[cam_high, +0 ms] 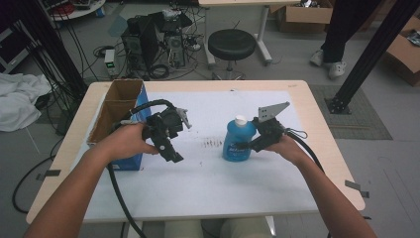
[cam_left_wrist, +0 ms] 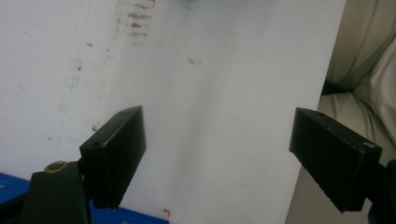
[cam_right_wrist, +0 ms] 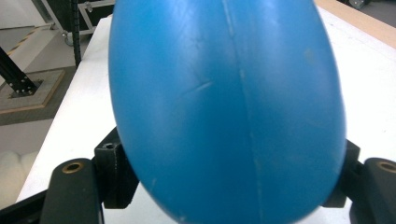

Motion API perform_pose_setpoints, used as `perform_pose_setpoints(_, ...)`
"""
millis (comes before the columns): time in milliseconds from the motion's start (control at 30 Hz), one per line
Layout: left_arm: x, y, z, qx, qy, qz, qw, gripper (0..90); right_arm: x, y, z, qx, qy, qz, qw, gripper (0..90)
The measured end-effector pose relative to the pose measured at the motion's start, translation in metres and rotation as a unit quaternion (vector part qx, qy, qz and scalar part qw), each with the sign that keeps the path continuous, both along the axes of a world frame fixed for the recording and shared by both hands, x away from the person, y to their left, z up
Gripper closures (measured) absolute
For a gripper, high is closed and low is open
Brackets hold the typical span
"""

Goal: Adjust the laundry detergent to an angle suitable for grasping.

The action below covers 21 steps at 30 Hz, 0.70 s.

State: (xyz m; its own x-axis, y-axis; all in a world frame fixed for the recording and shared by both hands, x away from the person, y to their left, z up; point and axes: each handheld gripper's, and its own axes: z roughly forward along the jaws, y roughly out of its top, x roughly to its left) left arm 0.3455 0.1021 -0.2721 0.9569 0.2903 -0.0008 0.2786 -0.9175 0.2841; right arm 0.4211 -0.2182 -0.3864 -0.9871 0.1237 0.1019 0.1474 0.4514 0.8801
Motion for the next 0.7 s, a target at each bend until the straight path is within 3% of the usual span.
perform_pose_setpoints(700,0.0009,-0.0012,-0.0003,-0.001,0.0,-0.001,1.0,19.4,0.0006,-0.0021,0.0016,0.003,-0.006,0.003,1.0,34.5)
